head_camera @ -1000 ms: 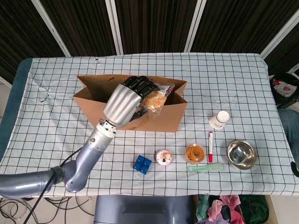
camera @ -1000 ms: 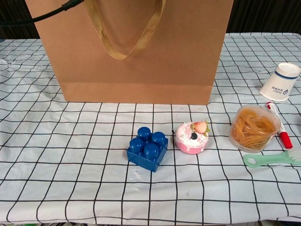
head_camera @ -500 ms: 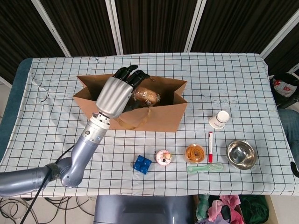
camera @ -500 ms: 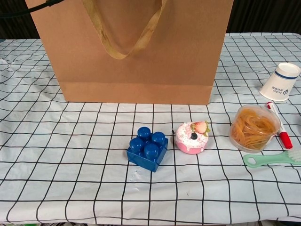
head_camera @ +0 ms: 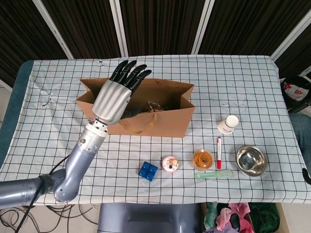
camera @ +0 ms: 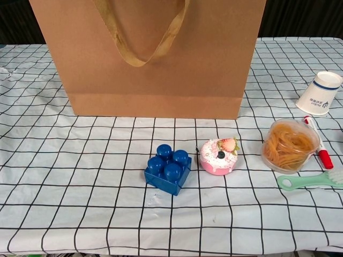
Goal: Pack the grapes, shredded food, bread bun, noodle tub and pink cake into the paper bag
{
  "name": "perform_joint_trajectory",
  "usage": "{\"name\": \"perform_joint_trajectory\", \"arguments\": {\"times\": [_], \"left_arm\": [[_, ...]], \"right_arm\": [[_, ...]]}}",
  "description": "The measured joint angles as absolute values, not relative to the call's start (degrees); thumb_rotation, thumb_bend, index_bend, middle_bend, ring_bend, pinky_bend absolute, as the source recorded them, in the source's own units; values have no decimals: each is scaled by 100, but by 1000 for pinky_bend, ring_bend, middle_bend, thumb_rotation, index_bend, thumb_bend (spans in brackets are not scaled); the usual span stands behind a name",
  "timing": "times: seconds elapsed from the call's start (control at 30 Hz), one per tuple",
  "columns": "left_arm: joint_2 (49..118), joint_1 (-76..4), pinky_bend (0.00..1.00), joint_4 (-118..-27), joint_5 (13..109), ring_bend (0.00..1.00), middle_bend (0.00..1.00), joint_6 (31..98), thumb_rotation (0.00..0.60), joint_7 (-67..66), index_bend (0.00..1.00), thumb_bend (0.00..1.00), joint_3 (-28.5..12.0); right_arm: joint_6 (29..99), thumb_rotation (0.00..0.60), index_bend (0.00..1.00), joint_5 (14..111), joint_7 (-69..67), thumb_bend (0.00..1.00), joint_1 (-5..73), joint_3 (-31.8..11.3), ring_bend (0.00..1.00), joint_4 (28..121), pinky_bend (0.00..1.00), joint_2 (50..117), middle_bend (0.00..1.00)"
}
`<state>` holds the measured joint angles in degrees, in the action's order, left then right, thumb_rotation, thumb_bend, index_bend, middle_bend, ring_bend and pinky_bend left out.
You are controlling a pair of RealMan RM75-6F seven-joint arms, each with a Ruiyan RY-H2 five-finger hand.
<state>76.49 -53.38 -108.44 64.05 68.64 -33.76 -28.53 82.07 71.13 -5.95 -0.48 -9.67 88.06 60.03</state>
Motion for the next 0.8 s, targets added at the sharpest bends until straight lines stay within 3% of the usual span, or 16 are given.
{"name": "perform_joint_trajectory", "arguments": {"times": [0.27,0.47,0.63,0.8], "left_arm": [[6759,-4514,106,-11851,7431,0,107,7641,600,-3781,123,68,-2352],[6225,-3451,106,-12301,8629,0,107,8533,600,-4151,144,71,-1493],[5900,-2440,106,-12023,9578,0,106,9092,600,-3745,138,72,-447],[5913,-1860,98,-11091,9867,0,101,9659,600,-2862,138,72,-29]], "right_arm": [[8216,600,157,7183,-418,303,-23,-928,248,8872,274,6027,115],[8238,600,157,7309,-100,304,30,-860,249,8952,274,6098,115],[8249,600,156,7548,-121,288,64,-787,244,9077,269,6102,112],[8226,600,154,7867,-132,268,112,-700,232,9326,259,5889,90]]}}
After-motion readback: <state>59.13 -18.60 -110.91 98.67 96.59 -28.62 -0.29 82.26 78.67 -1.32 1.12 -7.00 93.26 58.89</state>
